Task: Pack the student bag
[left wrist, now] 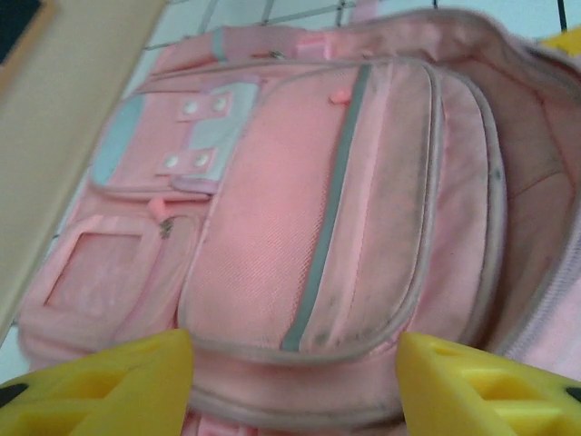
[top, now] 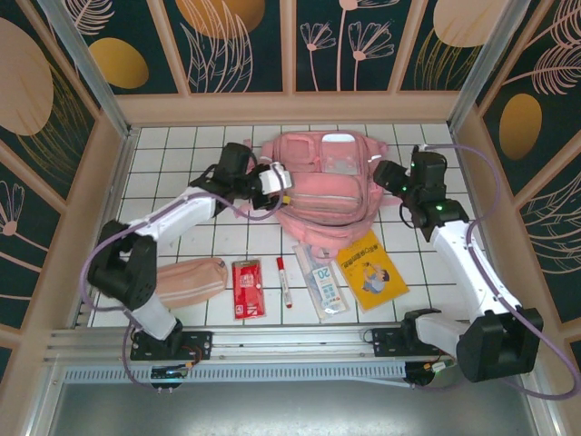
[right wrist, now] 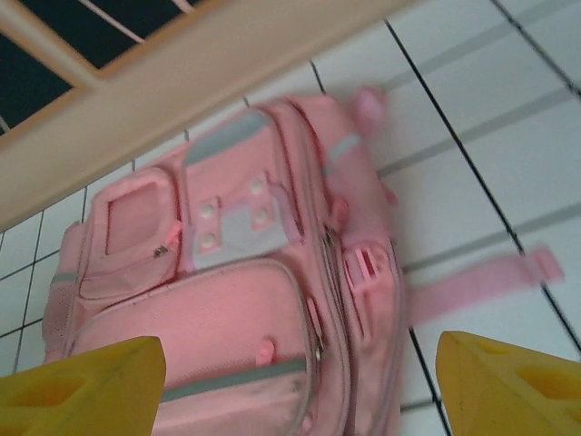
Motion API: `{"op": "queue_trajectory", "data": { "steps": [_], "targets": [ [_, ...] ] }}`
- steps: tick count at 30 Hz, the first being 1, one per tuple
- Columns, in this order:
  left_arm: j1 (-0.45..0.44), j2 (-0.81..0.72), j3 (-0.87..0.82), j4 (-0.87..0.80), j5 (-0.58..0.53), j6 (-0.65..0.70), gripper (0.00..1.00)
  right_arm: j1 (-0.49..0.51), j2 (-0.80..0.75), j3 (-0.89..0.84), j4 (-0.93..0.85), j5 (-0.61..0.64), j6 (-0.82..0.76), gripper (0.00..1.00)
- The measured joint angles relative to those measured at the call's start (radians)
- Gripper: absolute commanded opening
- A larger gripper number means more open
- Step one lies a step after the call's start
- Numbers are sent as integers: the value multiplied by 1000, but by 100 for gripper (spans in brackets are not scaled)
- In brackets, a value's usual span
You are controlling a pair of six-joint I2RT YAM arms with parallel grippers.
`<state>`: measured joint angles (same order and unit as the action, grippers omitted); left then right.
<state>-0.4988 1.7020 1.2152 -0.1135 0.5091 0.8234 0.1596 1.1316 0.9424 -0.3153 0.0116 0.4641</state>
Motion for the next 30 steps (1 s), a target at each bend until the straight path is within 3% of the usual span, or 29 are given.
{"op": "queue_trajectory", "data": {
  "steps": [6,14,16,20,30],
  "targets": [
    [-47,121,77,-99,-55,182,63,-43,30,-4,-90,-85,90,85],
    [-116,235,185,-137,-190,296,60,-48,114,-21,-92,-249,89,82],
    [-126,253,196,-137,-214,324,46,-48,148,-21,-91,-278,85,80],
    [-142,275,198,-144,-248,339,0,-48,196,-21,-89,-327,74,76],
    [-143,283,361,-123,-386,-25,0,-48,244,35,-152,-403,13,71]
  ]
}}
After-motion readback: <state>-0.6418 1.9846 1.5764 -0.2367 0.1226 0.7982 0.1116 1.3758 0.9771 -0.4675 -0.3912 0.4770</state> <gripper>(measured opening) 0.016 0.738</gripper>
